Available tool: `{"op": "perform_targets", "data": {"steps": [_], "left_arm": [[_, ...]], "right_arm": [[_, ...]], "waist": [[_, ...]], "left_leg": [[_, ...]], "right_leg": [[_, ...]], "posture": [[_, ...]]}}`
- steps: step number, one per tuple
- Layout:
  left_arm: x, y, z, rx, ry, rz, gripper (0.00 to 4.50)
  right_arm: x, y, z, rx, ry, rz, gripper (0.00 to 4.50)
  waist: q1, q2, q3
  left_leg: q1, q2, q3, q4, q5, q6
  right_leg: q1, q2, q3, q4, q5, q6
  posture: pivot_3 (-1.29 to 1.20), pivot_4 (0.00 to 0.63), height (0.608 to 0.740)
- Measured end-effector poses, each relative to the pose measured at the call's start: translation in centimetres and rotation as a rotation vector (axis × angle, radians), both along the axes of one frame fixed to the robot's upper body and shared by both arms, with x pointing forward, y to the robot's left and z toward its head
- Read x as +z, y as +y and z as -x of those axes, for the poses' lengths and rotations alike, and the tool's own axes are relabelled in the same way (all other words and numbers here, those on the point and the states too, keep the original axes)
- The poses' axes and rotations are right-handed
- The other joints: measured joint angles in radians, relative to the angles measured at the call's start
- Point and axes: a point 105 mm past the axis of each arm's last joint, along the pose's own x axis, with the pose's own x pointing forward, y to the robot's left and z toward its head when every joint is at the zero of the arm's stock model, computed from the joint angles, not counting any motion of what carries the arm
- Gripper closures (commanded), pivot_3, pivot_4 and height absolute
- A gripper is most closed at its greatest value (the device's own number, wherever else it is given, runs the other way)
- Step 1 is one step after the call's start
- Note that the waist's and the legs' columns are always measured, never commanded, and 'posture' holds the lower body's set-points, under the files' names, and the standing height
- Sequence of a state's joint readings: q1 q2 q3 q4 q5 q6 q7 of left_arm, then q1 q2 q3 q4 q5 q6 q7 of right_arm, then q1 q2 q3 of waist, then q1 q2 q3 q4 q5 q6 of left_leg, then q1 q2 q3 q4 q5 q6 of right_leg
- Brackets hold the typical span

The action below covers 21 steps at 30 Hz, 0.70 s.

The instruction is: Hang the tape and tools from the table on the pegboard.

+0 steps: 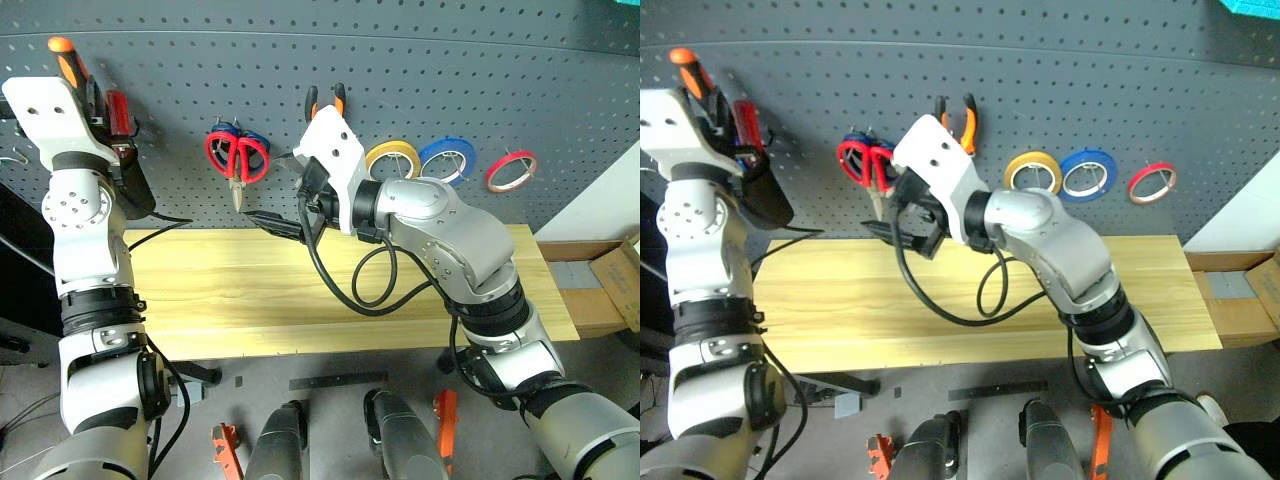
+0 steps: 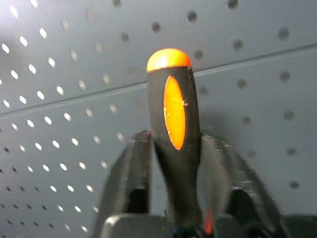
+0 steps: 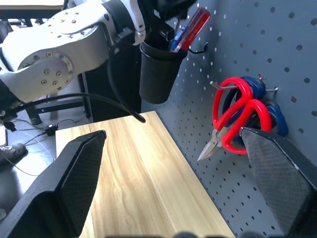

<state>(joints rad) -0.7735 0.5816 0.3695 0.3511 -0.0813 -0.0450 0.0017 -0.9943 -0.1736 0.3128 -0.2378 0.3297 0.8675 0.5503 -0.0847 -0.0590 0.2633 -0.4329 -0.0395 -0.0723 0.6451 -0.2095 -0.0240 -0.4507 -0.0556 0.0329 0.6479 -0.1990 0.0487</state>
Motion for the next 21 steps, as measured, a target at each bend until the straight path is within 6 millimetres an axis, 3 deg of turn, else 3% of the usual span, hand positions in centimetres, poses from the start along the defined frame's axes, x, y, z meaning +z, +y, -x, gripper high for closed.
{"op": "perform_targets", "data": {"steps": [5,8,10,12,16,18,21], "left_arm": [[1.7,-0.8,2.4,0.014,-0.119,0.020,0.03],[3.2,-2.1,3.8,-0.009,-0.169,-0.005,0.03],[3.6,-4.1,4.3,-0.084,-0.173,-0.034,0.03],[2.3,-7.7,3.8,-0.268,-0.066,-0.078,0.03],[-4.2,-13.7,2.5,-0.605,0.244,-0.042,0.03],[-7.3,-15.4,2.9,-0.685,0.377,-0.007,0.03],[-9.7,-16.1,3.2,-0.691,0.471,0.016,0.03]], "right_arm": [[0.7,-0.3,0.3,0.014,-0.006,-0.032,0.00],[1.0,-1.0,0.6,0.023,-0.008,-0.059,0.00],[0.6,-2.1,0.4,0.001,-0.005,-0.058,0.00],[0.0,-3.9,-0.1,-0.041,0.038,-0.094,0.00],[-1.7,-6.9,-0.2,-0.092,0.125,-0.125,0.00],[-4.4,-8.7,0.1,-0.131,0.171,-0.093,0.00],[-7.6,-10.3,0.4,-0.187,0.222,-0.081,0.00]], "waist": [[-0.002,0.000,-0.003],[-0.001,-0.001,-0.015],[0.001,-0.001,-0.029],[0.007,0.002,-0.045],[0.008,0.006,-0.061],[0.004,0.007,-0.076],[0.000,0.010,-0.084]], "left_leg": [[0.000,0.000,0.000,0.000,0.000,0.000],[0.000,0.000,0.001,0.000,0.000,0.000],[0.000,0.000,0.001,0.000,0.000,0.000],[0.000,-0.001,0.000,0.000,0.000,0.001],[0.009,0.000,0.000,0.000,0.000,0.002],[0.017,0.000,0.002,-0.001,0.000,0.002],[0.022,0.000,0.007,0.000,0.000,0.002]], "right_leg": [[-0.001,0.000,0.000,0.000,0.000,0.000],[0.000,0.000,0.000,0.000,0.000,0.000],[0.000,0.000,0.000,0.000,0.000,0.000],[0.003,0.000,0.000,-0.002,0.000,0.000],[0.012,0.002,0.001,-0.002,0.002,0.001],[0.019,0.003,0.002,-0.002,0.001,0.001],[0.024,0.005,0.005,-0.003,0.001,0.001]], "posture": [[-0.10,0.141,0.740],[-0.08,0.130,0.740],[-0.07,0.123,0.740],[-0.06,0.115,0.740],[-0.06,0.079,0.740],[-0.06,0.069,0.740],[-0.06,0.050,0.740]]}}
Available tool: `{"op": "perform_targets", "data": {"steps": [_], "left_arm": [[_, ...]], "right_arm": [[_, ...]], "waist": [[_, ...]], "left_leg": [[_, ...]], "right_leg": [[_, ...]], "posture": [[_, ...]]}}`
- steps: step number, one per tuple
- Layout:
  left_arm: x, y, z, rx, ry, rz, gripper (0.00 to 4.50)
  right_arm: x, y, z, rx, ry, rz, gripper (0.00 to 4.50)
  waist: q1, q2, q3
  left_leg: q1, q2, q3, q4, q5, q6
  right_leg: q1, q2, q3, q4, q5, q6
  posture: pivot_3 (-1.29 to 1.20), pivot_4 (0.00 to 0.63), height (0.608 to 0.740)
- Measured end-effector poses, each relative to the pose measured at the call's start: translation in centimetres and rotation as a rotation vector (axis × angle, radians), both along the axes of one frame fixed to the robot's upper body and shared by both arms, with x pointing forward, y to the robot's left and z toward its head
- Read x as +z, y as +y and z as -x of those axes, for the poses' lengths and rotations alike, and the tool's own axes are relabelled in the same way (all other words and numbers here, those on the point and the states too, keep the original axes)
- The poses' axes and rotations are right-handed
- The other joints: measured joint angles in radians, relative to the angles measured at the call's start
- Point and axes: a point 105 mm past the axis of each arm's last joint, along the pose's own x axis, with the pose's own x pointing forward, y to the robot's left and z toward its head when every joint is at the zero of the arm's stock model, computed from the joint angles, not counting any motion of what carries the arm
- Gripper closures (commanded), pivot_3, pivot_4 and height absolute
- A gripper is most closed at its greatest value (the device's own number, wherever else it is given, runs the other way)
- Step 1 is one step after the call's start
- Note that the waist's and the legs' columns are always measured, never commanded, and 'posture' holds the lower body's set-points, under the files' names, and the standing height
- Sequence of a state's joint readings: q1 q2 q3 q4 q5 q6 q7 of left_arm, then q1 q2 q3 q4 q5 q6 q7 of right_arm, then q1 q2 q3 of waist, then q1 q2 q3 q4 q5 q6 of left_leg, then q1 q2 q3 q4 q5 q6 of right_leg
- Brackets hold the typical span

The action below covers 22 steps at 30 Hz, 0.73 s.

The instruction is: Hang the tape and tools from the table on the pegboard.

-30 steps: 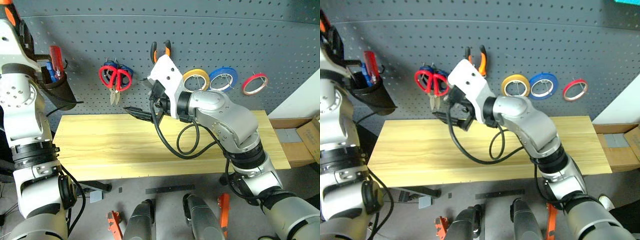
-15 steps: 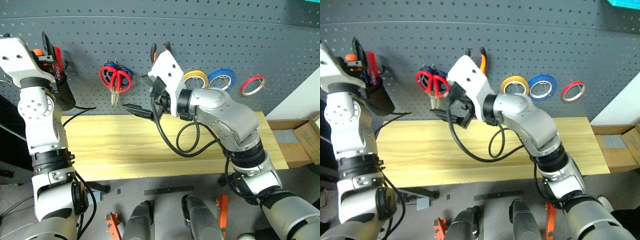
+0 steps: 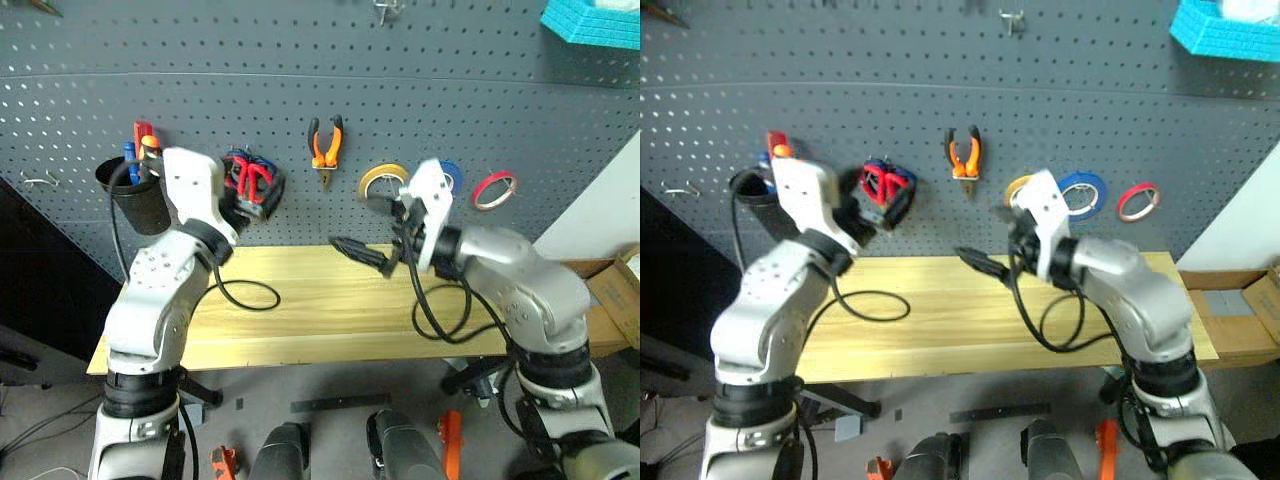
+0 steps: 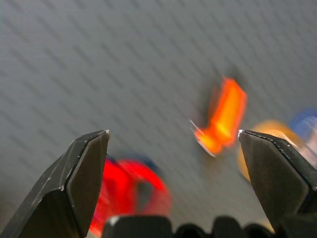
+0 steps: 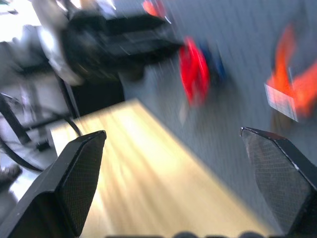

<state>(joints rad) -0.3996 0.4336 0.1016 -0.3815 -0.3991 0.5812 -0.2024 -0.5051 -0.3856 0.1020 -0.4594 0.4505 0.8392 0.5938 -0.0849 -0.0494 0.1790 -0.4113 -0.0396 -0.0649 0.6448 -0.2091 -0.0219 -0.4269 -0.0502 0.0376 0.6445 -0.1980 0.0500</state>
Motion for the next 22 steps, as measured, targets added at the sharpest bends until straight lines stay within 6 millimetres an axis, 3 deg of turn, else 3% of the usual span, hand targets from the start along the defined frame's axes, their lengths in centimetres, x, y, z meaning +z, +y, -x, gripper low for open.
{"op": "perform_targets", "data": {"steps": [4,7,10,13,17,22], "left_arm": [[-3.9,0.2,1.0,0.017,0.096,-0.032,0.03],[-7.3,1.3,1.3,0.069,0.173,-0.035,0.03],[-12.5,4.0,1.4,0.193,0.281,-0.075,0.03],[-17.4,6.9,2.2,0.306,0.378,-0.147,0.03],[-20.0,9.3,2.9,0.408,0.410,-0.146,0.03],[-21.0,11.9,3.1,0.538,0.399,-0.076,0.03]], "right_arm": [[-3.9,-1.6,0.7,-0.060,-0.004,0.035,0.00],[-7.2,-2.7,-0.1,-0.173,0.034,0.016,0.00],[-10.2,-4.5,-2.1,-0.360,0.051,0.018,0.00],[-11.5,-6.9,-3.6,-0.513,0.037,0.022,0.00],[-13.3,-10.0,-4.8,-0.650,0.060,0.020,0.00],[-18.3,-13.5,-4.4,-0.781,0.166,0.080,0.00]], "waist": [[-0.003,0.005,-0.026],[-0.003,0.006,-0.047],[-0.004,0.009,-0.066],[-0.003,0.009,-0.071],[0.003,0.005,-0.085],[0.006,0.006,-0.098]], "left_leg": [[0.016,0.000,0.009,-0.003,-0.001,0.000],[0.025,0.002,0.009,-0.003,-0.001,-0.001],[0.030,0.004,0.012,-0.001,-0.001,-0.001],[0.030,0.007,0.012,0.000,-0.002,-0.003],[0.030,0.011,0.013,0.000,-0.001,-0.001],[0.030,0.012,0.013,-0.002,-0.004,-0.001]], "right_leg": [[0.013,0.002,0.004,-0.001,-0.005,0.003],[0.022,0.005,0.004,-0.003,-0.009,-0.003],[0.026,0.005,0.005,-0.003,-0.009,-0.004],[0.027,0.005,0.005,-0.003,-0.009,-0.004],[0.027,0.005,0.004,-0.003,-0.008,-0.004],[0.026,0.005,0.004,-0.003,-0.010,-0.005]], "posture": [[-0.07,0.030,0.740],[-0.07,0.019,0.740],[-0.07,0.012,0.740],[-0.06,0.003,0.740],[-0.05,0.000,0.740],[-0.03,0.000,0.740]]}}
